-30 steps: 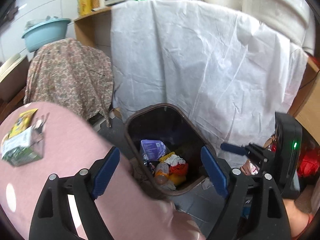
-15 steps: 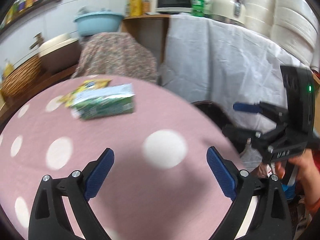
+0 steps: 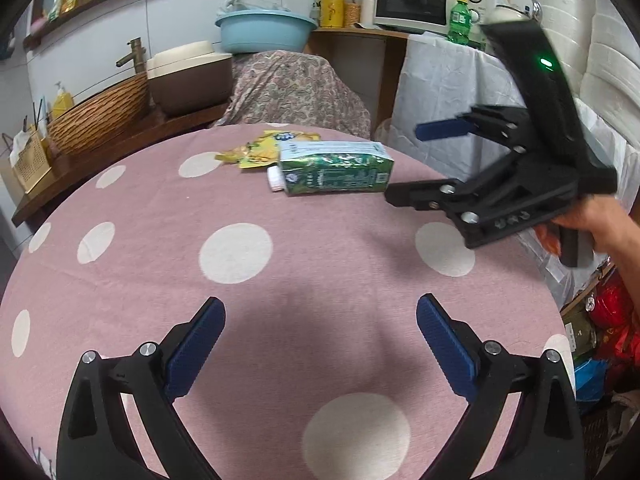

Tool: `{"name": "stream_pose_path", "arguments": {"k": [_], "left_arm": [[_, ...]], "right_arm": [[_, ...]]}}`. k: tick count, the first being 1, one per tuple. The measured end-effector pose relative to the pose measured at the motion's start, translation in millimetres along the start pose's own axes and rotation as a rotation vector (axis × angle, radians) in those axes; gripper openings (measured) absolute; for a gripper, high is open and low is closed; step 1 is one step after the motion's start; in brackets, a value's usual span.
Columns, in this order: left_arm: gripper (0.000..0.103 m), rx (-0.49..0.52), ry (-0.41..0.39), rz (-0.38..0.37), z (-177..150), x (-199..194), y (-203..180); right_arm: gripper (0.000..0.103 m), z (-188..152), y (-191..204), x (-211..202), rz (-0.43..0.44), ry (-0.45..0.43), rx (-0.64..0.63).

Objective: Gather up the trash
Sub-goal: 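Move both tools back over the table toward the milk carton, then grasp the green-and-white milk carton with the right tool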

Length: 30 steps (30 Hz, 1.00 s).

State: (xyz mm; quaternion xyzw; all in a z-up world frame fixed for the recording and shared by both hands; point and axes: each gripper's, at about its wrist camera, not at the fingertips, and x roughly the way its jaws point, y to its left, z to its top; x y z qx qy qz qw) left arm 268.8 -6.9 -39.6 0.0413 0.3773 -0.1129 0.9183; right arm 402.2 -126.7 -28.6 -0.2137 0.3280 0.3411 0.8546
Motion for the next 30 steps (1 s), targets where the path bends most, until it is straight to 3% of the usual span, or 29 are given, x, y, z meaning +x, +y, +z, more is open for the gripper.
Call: {"name": "stream_pose_path", "arguments": {"k": [8, 13, 17, 22, 25, 30], "left_arm": [[0.096, -0.024, 0.004, -0.003, -7, -3, 22], [0.096, -0.015, 0.014, 0.004, -9, -1, 28], [0.096, -0.015, 0.013, 0.004, -8, 0, 30], [0.096, -0.034, 0.021, -0.017, -7, 2, 36], [0.096, -0.029, 0.025, -0.011, -7, 3, 38], [0.096, -0.048, 0.041, -0.014, -5, 8, 48]], "right_arm": [[0.093, 45, 1, 60, -0.027, 0.175, -0.236], [0.093, 50, 6, 90, -0.031, 0.289, -0.375], [0.093, 52, 7, 105, -0.01, 0.341, -0.41], [0.079, 53, 4, 114, 0.024, 0.386, -0.412], [0.061, 53, 2, 113, 0.031, 0.383, -0.396], [0.059, 45, 2, 100, 0.071, 0.366, -0.35]]}}
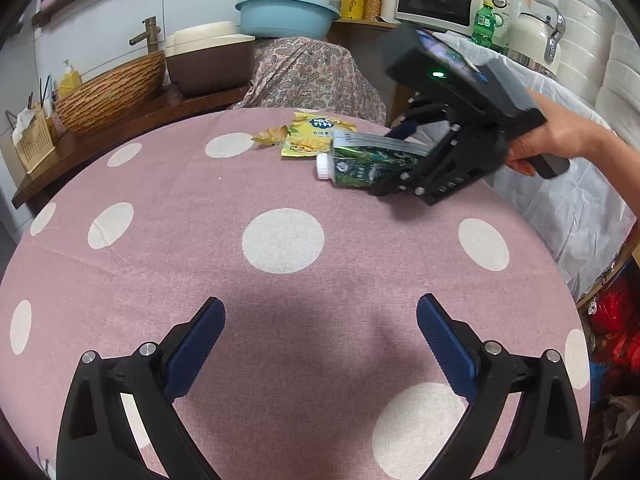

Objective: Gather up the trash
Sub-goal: 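Grasp the green-and-white milk carton with the right tool, then grasp the yellow snack bag with the left tool while the right tool holds the carton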

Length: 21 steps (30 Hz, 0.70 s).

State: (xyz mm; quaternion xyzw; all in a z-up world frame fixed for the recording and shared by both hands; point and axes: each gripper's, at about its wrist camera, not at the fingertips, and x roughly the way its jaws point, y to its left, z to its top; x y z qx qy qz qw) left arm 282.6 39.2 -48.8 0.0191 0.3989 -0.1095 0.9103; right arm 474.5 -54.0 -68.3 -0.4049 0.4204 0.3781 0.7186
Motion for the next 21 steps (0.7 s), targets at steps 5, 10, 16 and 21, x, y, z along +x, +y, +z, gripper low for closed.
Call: {"name": "stream_pose_path", "arguments": {"k": [5, 10, 16, 21], "left_arm": [[0.096, -0.006, -0.025, 0.033, 9, 1, 15], [0.091, 0.018, -0.024, 0.052, 32, 18, 35], [0.074, -0.017, -0.016, 0.035, 81, 53, 61], [0.072, -0.012, 0.026, 0.019, 117, 97, 72]], "right_arm": [[0.059, -22, 13, -18, 0.064, -0.062, 0.072], [0.059, -53, 34, -35, 0.082, -0.091, 0.104], [0.059, -74, 45, -59, 0.115, -0.151, 0.164], [0.059, -85, 60, -71, 0.128, -0.166, 0.162]]}}
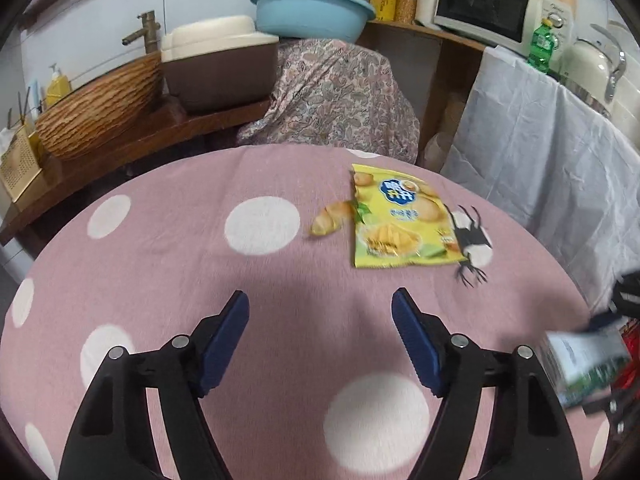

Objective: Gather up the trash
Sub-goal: 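Grasp the yellow snack bag with the left tool while the right tool holds the carton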

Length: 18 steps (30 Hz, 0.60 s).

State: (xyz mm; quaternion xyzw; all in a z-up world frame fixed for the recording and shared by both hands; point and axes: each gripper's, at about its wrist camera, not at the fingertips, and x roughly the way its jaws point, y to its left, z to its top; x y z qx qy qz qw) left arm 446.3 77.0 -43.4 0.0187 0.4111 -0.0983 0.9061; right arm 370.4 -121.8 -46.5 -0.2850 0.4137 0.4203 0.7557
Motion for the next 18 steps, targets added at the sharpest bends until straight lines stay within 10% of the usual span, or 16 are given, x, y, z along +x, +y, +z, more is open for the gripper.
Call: {"name": "stream_pose_path", "arguments": {"k": [18], "left_arm": [[0.045, -0.116, 0.062, -0.129, 47, 66, 13]], "right_arm": [[0.055, -27, 15, 11, 0.066, -0.002, 0.044]]}}
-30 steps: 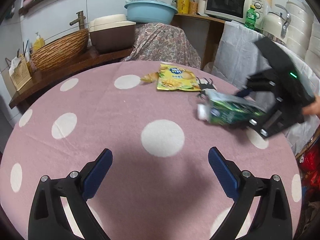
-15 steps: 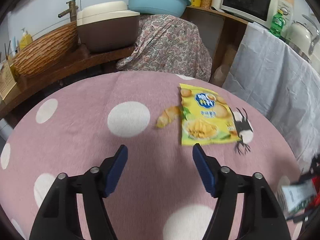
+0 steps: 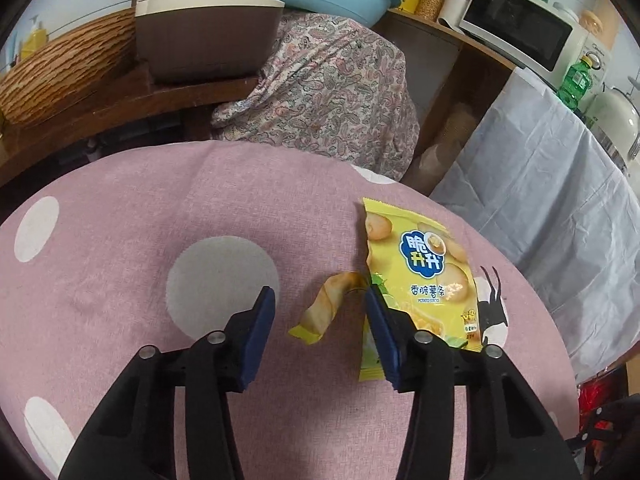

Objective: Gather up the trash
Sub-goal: 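Grasp the yellow snack bag with the left tool while the right tool holds the carton, then carry the snack bag over the bin and open the left tool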

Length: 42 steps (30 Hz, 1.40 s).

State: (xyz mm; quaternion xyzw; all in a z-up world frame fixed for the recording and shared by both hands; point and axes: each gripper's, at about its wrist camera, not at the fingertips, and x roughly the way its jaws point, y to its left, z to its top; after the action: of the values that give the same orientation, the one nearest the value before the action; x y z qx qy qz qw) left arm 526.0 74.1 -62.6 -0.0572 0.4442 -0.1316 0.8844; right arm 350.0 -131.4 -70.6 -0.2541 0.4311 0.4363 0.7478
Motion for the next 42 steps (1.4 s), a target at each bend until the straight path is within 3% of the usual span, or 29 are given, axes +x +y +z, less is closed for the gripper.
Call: {"name": "stream_pose_path", "arguments": {"k": [8, 11, 21, 28, 35, 42], "left_arm": [[0.029, 0.007, 0.025, -0.024, -3, 8, 0], [0.015, 0.017, 0.031, -0.021, -3, 10, -2], [0.014, 0.071, -0.002, 0.006, -28, -13, -15], [0.014, 0.104, -0.048, -0.007, -71, -58, -28], [0.014, 0.14, -0.086, -0.06, -119, -105, -61], [0.014, 0.208, -0.128, -0.099, -156, -138, -111]], "right_arm": [[0.053, 0, 0, 9, 0.009, 0.0, 0.011], [0.053, 3, 0, 10, 0.004, 0.006, 0.013], [0.053, 12, 3, 15, -0.019, 0.048, 0.009], [0.052, 13, 13, 13, -0.067, 0.057, -0.01], [0.052, -5, 31, -4, -0.09, -0.036, 0.059], [0.052, -41, 37, -35, -0.077, -0.188, 0.237]]}}
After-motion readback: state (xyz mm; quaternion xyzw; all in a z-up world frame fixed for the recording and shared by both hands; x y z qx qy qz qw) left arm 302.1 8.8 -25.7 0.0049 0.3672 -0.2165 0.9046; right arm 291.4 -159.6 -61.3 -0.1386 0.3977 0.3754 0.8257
